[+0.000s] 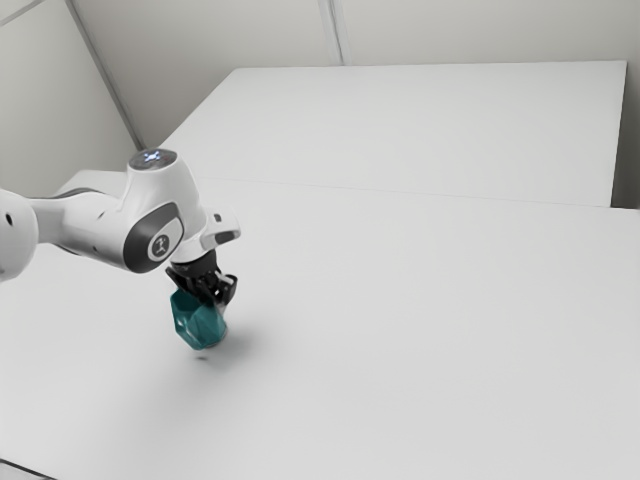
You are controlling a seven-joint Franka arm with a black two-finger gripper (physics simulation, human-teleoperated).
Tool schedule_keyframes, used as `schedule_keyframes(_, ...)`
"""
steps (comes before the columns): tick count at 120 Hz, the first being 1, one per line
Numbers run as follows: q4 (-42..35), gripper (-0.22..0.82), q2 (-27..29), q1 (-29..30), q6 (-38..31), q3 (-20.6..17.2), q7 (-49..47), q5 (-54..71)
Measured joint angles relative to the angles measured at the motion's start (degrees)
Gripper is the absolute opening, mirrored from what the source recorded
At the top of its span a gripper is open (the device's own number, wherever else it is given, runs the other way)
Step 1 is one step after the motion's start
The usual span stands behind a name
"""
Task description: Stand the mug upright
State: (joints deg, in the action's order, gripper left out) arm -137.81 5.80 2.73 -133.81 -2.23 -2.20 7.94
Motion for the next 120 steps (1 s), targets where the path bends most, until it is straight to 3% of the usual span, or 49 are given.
schedule_keyframes(29, 3.5, 0.31, 1.3, -0.2, 1.7, -1.1, -1.3, -0.7)
schedule_keyframes(56, 17.5, 0.48, 0.6, -0.9, 14.8, -1.2, -2.0, -1.3)
schedule_keyframes(120, 45.2, 0.57, -5.0, -0.9, 41.1, -1.2, -2.9, -2.2)
